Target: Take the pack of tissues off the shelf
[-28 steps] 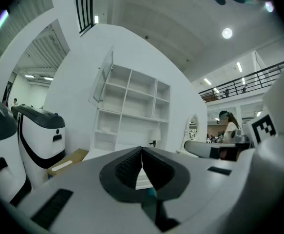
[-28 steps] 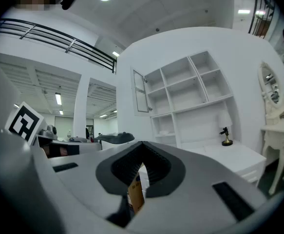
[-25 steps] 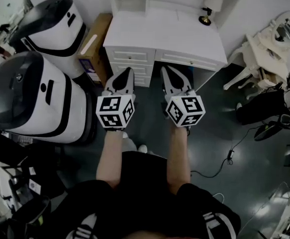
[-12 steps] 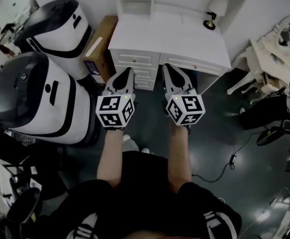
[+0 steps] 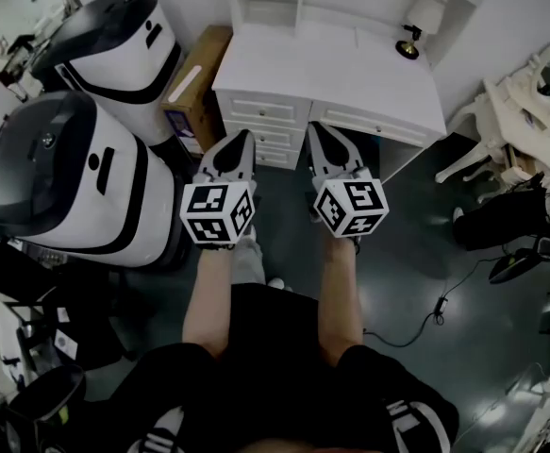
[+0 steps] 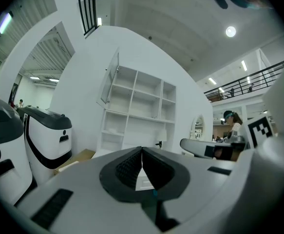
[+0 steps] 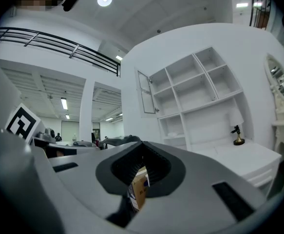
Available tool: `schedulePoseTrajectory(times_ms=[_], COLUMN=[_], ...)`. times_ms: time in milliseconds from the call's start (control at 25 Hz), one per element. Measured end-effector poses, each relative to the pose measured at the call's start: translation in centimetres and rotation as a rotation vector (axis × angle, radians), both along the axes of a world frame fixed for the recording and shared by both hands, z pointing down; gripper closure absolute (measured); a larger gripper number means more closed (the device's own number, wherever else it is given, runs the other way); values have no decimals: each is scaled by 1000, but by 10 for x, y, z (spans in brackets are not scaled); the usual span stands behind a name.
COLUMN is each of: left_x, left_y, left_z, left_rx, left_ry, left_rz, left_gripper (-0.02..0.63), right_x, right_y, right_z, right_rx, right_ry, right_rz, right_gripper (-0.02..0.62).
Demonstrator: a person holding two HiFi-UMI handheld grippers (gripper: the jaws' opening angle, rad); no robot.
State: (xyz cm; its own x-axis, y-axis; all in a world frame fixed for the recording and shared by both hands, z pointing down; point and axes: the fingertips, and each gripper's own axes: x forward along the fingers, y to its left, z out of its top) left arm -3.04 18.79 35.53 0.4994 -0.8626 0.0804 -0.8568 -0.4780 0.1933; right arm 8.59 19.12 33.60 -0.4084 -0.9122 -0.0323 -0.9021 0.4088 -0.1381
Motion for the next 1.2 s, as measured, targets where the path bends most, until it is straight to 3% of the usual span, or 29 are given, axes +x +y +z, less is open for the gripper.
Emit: schedulePoseTrajectory(times_ms=[160, 360, 640, 840, 1040, 1200], left_x=[-4, -1, -1, -15, -17, -16], left_y=[-19, -46, -97, -145, -202, -243], left_z=[13, 20, 44, 61, 63, 64], left_rx=[-15, -24, -69, -76, -81, -94], left_ry=[8, 13, 16, -49, -21, -18], left_rz=[-5, -1, 12, -26, -17, 3], left_gripper=[595, 595, 595, 595, 595, 595], right_x=[-2, 15, 12, 1, -13, -17], right_y=[-16, -36, -87, -131, -182, -222], right_z=[13, 5, 26, 44, 46, 40], right_rx=[-10, 62, 25, -7, -1, 2], right_ry=[22, 94, 132, 144, 225, 218], right_rz=[8, 121, 132, 128, 145, 149], right_gripper=[577, 577, 577, 577, 577, 577])
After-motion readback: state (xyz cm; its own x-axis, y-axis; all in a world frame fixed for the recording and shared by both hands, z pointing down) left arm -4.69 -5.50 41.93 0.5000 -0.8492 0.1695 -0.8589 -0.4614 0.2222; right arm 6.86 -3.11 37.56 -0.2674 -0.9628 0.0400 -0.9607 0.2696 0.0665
